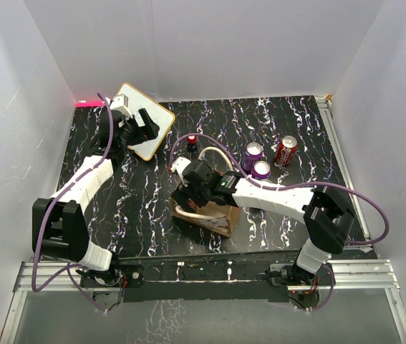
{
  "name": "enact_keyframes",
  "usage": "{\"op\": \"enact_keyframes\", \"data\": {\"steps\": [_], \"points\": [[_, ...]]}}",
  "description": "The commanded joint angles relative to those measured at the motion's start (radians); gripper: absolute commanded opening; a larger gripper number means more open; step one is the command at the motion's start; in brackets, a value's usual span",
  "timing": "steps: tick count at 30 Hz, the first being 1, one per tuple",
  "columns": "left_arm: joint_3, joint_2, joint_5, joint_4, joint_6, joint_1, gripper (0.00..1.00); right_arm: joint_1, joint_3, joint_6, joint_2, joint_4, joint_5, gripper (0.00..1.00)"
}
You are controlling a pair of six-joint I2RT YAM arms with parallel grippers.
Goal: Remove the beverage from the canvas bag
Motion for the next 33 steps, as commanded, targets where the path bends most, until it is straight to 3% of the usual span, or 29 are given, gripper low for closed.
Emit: {"op": "enact_keyframes", "data": {"steps": [1,6,15,21,23,30,33], "points": [[0.035,-0.011,0.011,-0.002,0.003,-0.002,0.97,0.008,0.001,-0.118,-0.013,0.195,-0.005,1.0],[0.035,-0.011,0.011,-0.002,0.004,-0.002,0.97,0.006,-0.019,-0.189,0.002,0.296,-0.068,1.0],[0.037,-0.009,0.015,-0.001,0.001,-0.002,0.97,0.003,0.017,-0.254,0.086,0.329,-0.103,1.0],[0.037,-0.013,0.011,-0.002,0.003,-0.002,0.97,0.001,0.037,-0.241,0.131,0.291,-0.104,0.9],[0.035,-0.014,0.009,-0.003,0.003,-0.001,0.97,0.002,0.047,-0.236,0.119,0.278,-0.107,0.84],[0.034,-0.008,0.017,0.003,-0.005,0.0,0.97,0.002,0.042,-0.199,-0.026,0.31,-0.05,0.41],[0.044,-0.005,0.023,-0.007,-0.005,0.0,0.97,0.001,0.039,-0.173,-0.086,0.327,0.003,0.29]]}}
